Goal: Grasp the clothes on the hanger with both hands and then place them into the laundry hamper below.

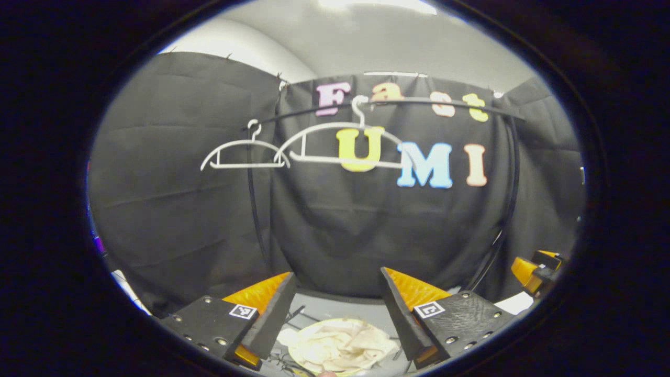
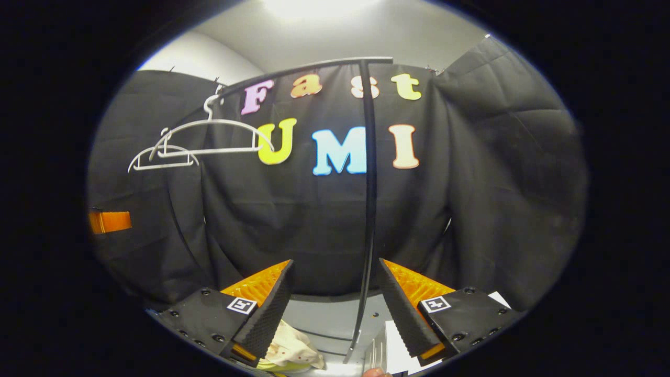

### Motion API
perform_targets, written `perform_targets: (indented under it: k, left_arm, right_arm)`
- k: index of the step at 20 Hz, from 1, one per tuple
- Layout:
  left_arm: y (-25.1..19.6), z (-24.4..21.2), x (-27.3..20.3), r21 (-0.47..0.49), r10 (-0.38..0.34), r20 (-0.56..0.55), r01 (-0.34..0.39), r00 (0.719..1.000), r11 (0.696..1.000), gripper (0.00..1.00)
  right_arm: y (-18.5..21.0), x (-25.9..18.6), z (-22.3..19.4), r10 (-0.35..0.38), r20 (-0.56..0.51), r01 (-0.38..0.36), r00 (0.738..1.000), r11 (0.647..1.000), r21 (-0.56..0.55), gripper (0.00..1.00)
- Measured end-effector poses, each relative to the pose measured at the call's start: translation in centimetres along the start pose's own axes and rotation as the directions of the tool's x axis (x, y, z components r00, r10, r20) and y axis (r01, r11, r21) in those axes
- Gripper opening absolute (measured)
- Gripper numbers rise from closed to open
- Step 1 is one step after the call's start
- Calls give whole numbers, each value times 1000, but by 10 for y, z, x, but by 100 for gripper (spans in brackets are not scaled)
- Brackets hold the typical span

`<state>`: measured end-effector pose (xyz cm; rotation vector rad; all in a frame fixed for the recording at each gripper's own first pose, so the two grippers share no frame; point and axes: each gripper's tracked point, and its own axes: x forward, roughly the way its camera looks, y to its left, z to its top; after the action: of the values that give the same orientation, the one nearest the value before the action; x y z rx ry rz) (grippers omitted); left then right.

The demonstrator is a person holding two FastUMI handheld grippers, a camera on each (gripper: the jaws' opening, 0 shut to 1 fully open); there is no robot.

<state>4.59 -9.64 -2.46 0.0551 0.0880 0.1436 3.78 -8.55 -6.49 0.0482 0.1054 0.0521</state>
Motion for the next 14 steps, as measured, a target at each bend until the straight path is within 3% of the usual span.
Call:
perform_targets:
  k: [3,5,6,7,11,14]
  left_arm:
    - [-3,66,-13,-26,-24,159,29,987,999,94]
    - [-4,87,-36,-64,-22,228,38,973,997,94]
    - [-2,94,-41,-83,-27,254,49,967,995,94]
    - [2,97,-45,-99,-29,275,58,961,993,94]
    - [36,109,-60,-132,0,376,53,927,990,93]
    - [51,89,-68,-135,12,352,38,936,990,93]
  right_arm:
    - [-3,-12,39,-25,104,18,994,997,71,98]
    - [3,-19,63,-1,166,-15,986,996,93,98]
    - [4,-23,73,8,193,-29,981,994,105,93]
    - [0,-26,79,-4,210,-20,978,993,115,98]
    - [-19,-46,86,-93,261,58,961,989,138,98]
    - [-26,-56,61,-126,201,108,972,989,97,97]
